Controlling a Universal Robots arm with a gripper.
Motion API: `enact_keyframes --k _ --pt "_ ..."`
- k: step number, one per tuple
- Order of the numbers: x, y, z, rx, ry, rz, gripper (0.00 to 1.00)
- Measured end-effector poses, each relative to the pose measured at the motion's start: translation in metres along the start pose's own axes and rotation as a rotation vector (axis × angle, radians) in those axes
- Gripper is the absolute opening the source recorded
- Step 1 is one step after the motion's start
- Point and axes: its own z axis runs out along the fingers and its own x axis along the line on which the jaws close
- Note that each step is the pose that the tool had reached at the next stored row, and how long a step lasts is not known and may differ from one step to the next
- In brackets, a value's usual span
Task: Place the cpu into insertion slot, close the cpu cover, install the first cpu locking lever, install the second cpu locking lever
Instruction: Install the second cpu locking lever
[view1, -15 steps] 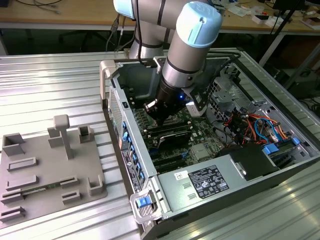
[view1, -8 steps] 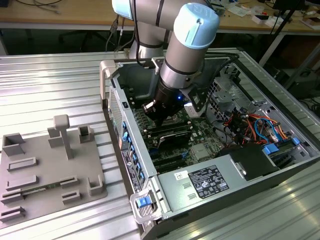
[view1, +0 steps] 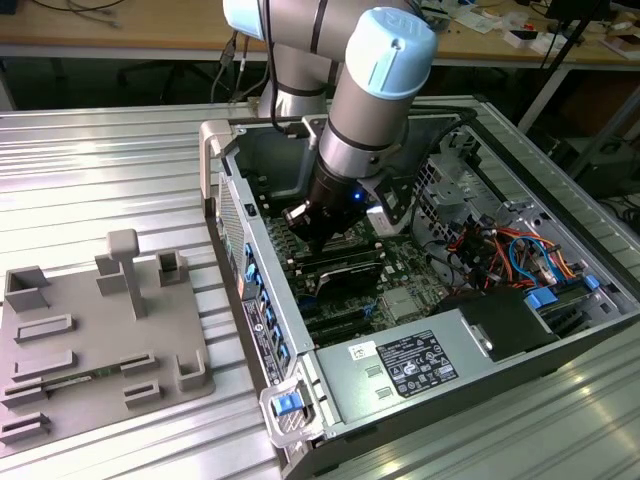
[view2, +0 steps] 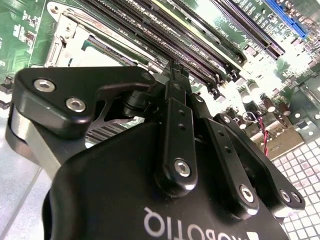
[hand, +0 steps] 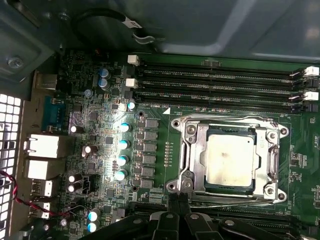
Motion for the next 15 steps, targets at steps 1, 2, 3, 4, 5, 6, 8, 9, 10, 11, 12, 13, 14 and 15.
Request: enact_keyframes --k 1,2,3,4,5,6,8,9,10,11,12,13,14,15 --pt "0.0000 0.0001 0.0003 0.0000 -0.0001 0.000 0.11" --pt "0.0002 0.0002 0.0005 0.0001 -0.0001 0.000 0.11" --pt "0.0005 0.0004 0.0007 0.0001 -0.0001 0.000 0.11" --pt "0.0007 0.0007 0.0009 -0.0001 -0.0001 0.000 0.11" --pt "0.0008 0.0008 0.0010 -0.0001 -0.0001 0.000 0.11" --pt "0.0009 0.0011 0.0012 -0.0002 -0.0001 0.000 0.11" --pt "0.0010 0.0015 0.0013 0.0000 0.0000 -0.001 0.11" --pt "0.0010 0.0016 0.0014 0.0000 0.0000 -0.001 0.11" --pt "0.0010 0.0019 0.0017 -0.0001 0.0000 -0.001 0.11" --pt "0.0010 0.0023 0.0021 0.0000 0.0000 -0.001 0.11" --pt "0.0010 0.0026 0.0025 0.0002 0.0001 -0.001 0.11" --pt "0.0009 0.0030 0.0036 0.0000 0.0001 -0.001 0.11" --pt "0.0009 0.0033 0.0040 0.0001 0.0001 -0.001 0.11" --pt "0.0009 0.0036 0.0043 0.0002 0.0001 -0.001 0.11"
